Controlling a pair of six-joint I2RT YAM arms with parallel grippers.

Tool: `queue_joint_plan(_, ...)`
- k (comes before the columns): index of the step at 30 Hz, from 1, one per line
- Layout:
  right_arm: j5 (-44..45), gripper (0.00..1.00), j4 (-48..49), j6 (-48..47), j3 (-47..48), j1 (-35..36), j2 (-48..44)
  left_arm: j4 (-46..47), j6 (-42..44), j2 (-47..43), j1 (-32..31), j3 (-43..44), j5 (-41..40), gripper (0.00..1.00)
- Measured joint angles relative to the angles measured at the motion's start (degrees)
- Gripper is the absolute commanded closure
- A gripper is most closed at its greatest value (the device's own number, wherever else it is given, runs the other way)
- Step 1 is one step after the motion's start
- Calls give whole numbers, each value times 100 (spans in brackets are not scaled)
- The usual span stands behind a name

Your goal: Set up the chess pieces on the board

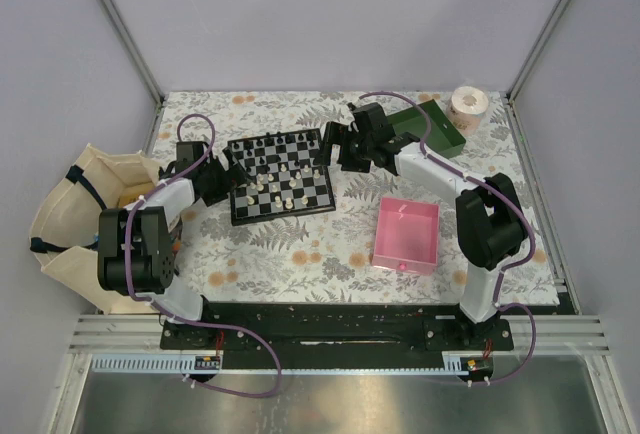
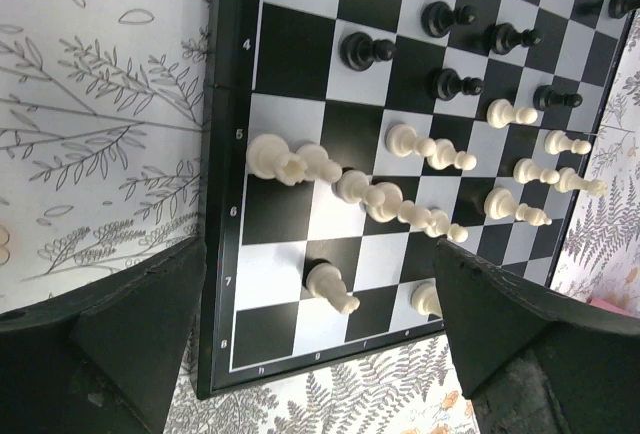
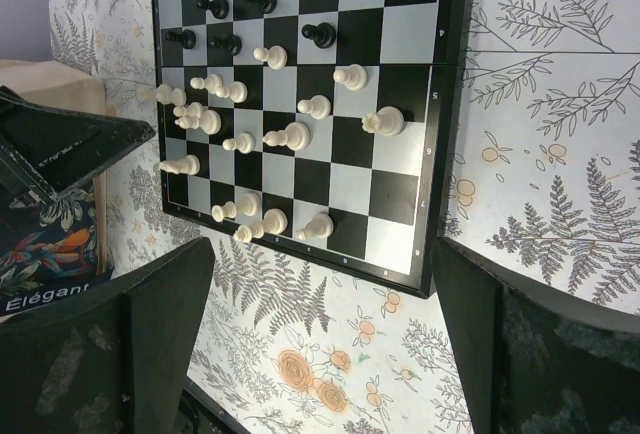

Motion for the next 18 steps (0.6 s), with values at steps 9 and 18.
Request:
queue_joint_plan(9,-295,0,-57,63,151,-81,433,350,2,264,138,31,133,1)
queue_joint_plan(18,-197,1,-267,33,313,-140,632,295,90,4,162,46,-33,1)
